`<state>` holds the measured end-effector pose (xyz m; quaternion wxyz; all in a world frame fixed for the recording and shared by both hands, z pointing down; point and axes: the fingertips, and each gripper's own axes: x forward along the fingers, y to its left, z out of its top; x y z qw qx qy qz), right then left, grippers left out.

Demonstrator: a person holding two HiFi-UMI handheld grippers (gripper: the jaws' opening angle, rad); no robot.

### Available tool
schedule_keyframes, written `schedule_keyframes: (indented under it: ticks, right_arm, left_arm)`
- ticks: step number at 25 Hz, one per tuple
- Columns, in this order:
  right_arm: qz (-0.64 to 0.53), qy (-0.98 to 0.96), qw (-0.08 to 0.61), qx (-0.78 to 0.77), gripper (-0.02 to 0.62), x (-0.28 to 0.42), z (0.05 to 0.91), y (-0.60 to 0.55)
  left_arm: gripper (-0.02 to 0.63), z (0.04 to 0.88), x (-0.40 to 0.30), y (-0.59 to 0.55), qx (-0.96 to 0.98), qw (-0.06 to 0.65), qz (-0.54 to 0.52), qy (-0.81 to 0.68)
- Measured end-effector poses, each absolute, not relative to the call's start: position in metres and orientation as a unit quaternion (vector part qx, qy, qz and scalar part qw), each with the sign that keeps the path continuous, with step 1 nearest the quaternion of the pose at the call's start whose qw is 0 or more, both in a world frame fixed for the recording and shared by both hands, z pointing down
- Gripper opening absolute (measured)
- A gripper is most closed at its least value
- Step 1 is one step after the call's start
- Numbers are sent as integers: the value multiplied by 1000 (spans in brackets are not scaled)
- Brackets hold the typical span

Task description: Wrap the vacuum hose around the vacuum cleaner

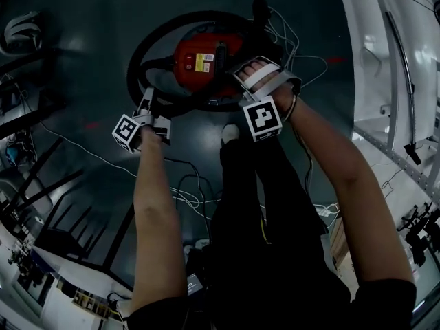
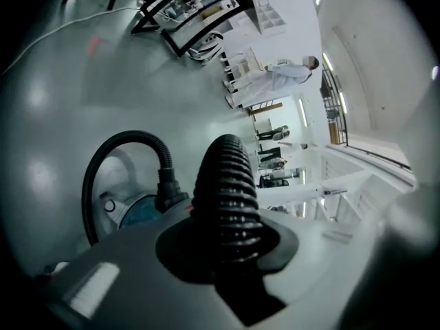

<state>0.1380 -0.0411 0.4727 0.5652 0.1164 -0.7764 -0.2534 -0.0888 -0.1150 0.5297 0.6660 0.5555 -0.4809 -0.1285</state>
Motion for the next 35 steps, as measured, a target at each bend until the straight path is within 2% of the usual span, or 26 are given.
schedule_keyframes:
  ticks: [9, 16, 22, 28, 31, 35]
  right_arm:
    - [-262, -788, 556, 42, 103, 149, 496, -43]
    - [-242, -818, 522, -4, 103, 151, 498, -49]
    - [-207, -837, 506, -28, 101, 153, 495, -50]
    - [-184, -838, 512, -40, 101, 155, 498, -49]
    - [-181, -837, 515, -47, 100, 153, 497, -50]
    - [-185, -833, 518, -59, 100, 154, 504, -50]
  left_arm:
    - [89, 593, -79, -75, 487, 709, -160, -484]
    - [109, 616, -73, -73, 462, 726, -188, -473]
    - [143, 628, -70, -73, 468, 729, -124, -484]
    - [188, 638, -64, -71, 504, 703, -22, -501]
    - [249, 638, -62, -70, 527, 685, 27, -502]
    - [275, 643, -63, -67, 533, 669, 56, -515]
